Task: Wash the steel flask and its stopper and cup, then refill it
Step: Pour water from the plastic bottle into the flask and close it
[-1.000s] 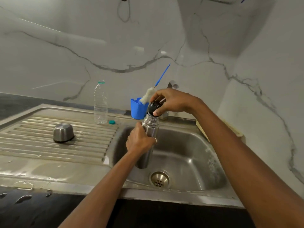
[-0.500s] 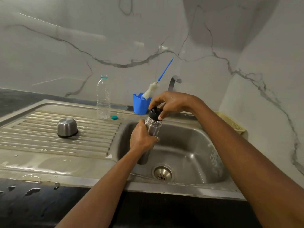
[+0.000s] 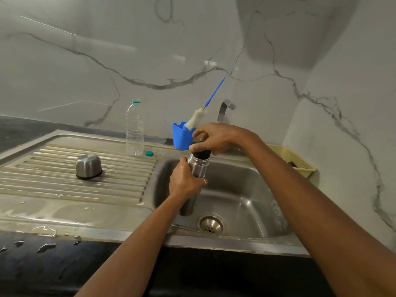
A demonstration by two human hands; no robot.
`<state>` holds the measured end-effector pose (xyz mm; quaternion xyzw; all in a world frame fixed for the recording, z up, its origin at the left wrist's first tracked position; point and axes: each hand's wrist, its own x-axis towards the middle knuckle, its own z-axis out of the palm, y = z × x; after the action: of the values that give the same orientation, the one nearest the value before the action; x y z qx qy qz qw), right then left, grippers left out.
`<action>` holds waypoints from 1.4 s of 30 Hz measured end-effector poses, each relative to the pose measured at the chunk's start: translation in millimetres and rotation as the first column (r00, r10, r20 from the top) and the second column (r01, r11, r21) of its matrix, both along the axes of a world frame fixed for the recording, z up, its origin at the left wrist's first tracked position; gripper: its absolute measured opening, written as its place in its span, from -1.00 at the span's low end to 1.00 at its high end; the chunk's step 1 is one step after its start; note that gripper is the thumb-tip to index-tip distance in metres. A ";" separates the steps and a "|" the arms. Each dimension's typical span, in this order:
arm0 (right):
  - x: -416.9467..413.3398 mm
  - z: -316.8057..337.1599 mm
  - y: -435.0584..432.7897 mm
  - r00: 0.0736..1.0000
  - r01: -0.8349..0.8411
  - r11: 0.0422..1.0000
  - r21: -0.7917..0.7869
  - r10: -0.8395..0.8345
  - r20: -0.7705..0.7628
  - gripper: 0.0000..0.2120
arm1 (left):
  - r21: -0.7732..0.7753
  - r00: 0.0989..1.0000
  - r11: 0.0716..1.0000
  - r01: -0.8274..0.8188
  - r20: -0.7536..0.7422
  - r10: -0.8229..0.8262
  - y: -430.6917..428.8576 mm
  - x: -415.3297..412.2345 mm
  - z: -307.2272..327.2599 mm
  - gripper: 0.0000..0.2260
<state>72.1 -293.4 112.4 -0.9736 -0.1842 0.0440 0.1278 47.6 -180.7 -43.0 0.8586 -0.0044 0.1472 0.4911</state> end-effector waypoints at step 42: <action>-1.4 -24.3 11.4 0.937 -0.014 0.928 -0.373 0.142 0.318 -0.58 | 0.008 1.000 1.000 -0.026 -0.004 0.026 2.9 2.5 -0.6 -0.45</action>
<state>70.7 -281.9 88.1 -0.9648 -0.2313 -0.0859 -0.0910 50.1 -177.8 -43.6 0.8607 0.0072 0.1517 0.4859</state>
